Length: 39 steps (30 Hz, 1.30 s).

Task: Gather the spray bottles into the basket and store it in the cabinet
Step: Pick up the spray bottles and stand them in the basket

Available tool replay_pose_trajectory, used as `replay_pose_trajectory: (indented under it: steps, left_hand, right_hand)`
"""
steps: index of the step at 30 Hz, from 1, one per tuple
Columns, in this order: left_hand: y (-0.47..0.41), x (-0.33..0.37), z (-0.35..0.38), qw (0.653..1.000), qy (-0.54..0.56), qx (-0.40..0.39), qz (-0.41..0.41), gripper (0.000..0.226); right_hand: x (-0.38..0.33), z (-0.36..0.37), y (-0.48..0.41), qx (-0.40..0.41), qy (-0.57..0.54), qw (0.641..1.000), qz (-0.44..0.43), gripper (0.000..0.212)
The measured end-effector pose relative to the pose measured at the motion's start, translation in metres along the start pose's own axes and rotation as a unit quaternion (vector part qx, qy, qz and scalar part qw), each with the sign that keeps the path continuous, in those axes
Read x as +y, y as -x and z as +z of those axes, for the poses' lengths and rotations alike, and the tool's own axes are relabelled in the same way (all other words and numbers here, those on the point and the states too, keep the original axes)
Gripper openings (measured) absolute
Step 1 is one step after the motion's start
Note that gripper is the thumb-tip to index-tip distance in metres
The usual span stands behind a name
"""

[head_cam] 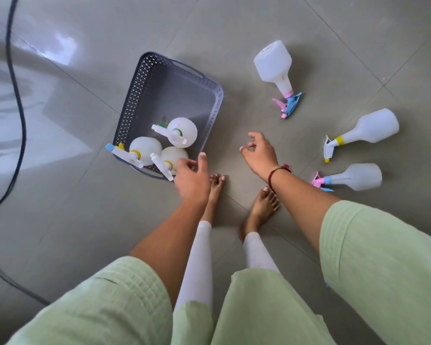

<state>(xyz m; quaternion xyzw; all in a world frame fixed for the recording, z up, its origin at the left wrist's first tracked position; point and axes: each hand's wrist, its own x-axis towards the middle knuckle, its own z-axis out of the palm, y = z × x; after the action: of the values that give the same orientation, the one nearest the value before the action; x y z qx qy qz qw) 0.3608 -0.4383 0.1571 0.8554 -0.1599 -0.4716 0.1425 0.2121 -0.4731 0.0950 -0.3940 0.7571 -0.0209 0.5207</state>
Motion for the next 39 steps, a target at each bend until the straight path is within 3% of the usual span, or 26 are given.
replay_pose_trajectory:
  steps: [7,11,17,25,29,34,39]
  left_hand:
    - [0.002,-0.026,0.061,0.989,-0.089,-0.121,0.01,0.014]
    - [0.005,-0.021,0.092,0.974,-0.167,-0.147,0.043,0.012]
    - [0.021,-0.003,0.135,0.925,-0.301,-0.199,0.118,0.016]
    - [0.021,0.018,0.2,0.865,-0.395,-0.25,0.18,0.022]
    - [0.007,0.014,0.24,0.835,-0.41,-0.322,0.177,0.016]
    - [-0.022,-0.002,0.266,0.802,-0.456,-0.331,0.198,0.018]
    - [-0.051,-0.017,0.26,0.822,-0.433,-0.327,0.173,0.012]
  right_hand:
    - [0.052,-0.036,0.002,0.029,-0.028,0.998,0.038,0.05]
    - [0.102,-0.069,0.009,0.075,-0.061,0.992,0.08,0.048]
    - [0.179,-0.119,0.024,0.165,-0.176,0.954,0.179,0.045]
    - [0.249,-0.134,0.027,0.21,-0.24,0.907,0.273,0.042]
    - [0.276,-0.115,0.012,0.136,-0.087,0.949,0.272,0.052]
    - [0.297,-0.081,-0.011,0.042,0.058,0.971,0.226,0.083]
    - [0.299,-0.057,-0.03,0.045,0.095,0.97,0.218,0.094]
